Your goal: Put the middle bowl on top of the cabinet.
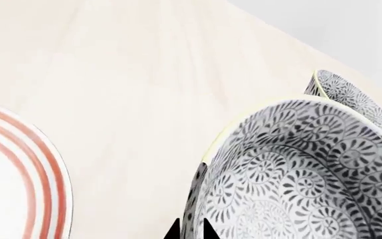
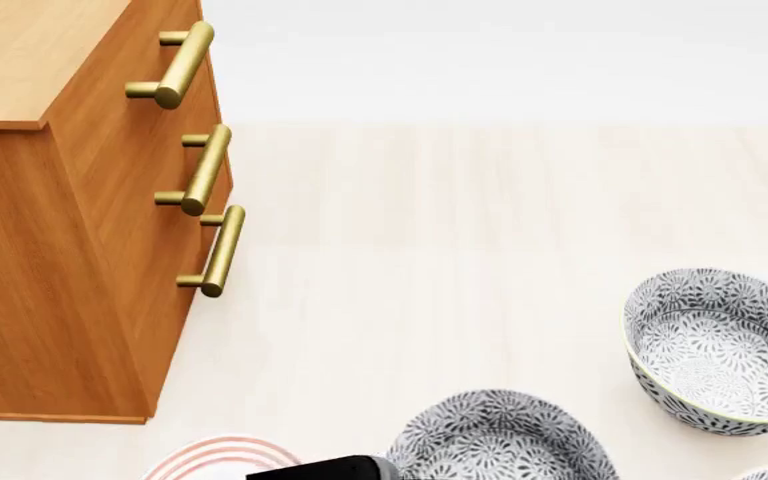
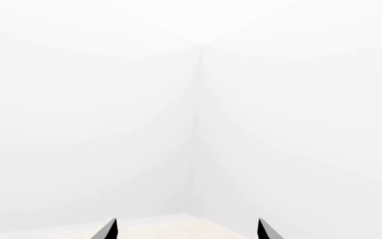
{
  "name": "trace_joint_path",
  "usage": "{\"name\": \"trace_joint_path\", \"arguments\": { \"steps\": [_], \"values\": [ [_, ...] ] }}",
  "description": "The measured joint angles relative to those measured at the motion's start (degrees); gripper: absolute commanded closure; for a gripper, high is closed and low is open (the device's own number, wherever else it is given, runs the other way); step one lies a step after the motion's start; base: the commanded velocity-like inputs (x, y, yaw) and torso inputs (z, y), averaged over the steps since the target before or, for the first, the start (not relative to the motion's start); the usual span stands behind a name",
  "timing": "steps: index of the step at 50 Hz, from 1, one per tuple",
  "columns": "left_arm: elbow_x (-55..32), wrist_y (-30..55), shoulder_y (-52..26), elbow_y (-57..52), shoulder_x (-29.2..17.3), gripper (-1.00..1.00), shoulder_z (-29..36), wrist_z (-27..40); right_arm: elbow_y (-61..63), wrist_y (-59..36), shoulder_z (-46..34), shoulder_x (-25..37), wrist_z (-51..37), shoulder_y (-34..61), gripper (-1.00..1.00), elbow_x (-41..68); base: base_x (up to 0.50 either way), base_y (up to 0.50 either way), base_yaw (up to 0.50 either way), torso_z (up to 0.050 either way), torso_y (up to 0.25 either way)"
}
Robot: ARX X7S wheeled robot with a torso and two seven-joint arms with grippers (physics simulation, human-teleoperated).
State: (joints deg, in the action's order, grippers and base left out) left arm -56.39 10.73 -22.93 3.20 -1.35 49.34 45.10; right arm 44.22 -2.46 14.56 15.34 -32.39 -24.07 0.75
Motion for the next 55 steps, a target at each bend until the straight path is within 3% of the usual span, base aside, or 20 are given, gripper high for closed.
{"name": "trace_joint_path", "arguments": {
  "steps": [35,55],
  "values": [
    [2.06,-5.94,-2.07,-5.69,-3.46,1.0,3.07,-0.69,0.24,-0.83,-1.17,0.88,-0.38,1.42,-1.0,0.0,0.0,0.0,0.0,0.035,0.229],
    [1.05,-3.39,-9.25,-15.51,-6.06,1.0,2.73,1.25,-0.04,-1.15,-1.88,1.13,-0.87,2.45,-1.0,-0.23,0.0,0.0,0.0,0.039,0.21]
  ]
}}
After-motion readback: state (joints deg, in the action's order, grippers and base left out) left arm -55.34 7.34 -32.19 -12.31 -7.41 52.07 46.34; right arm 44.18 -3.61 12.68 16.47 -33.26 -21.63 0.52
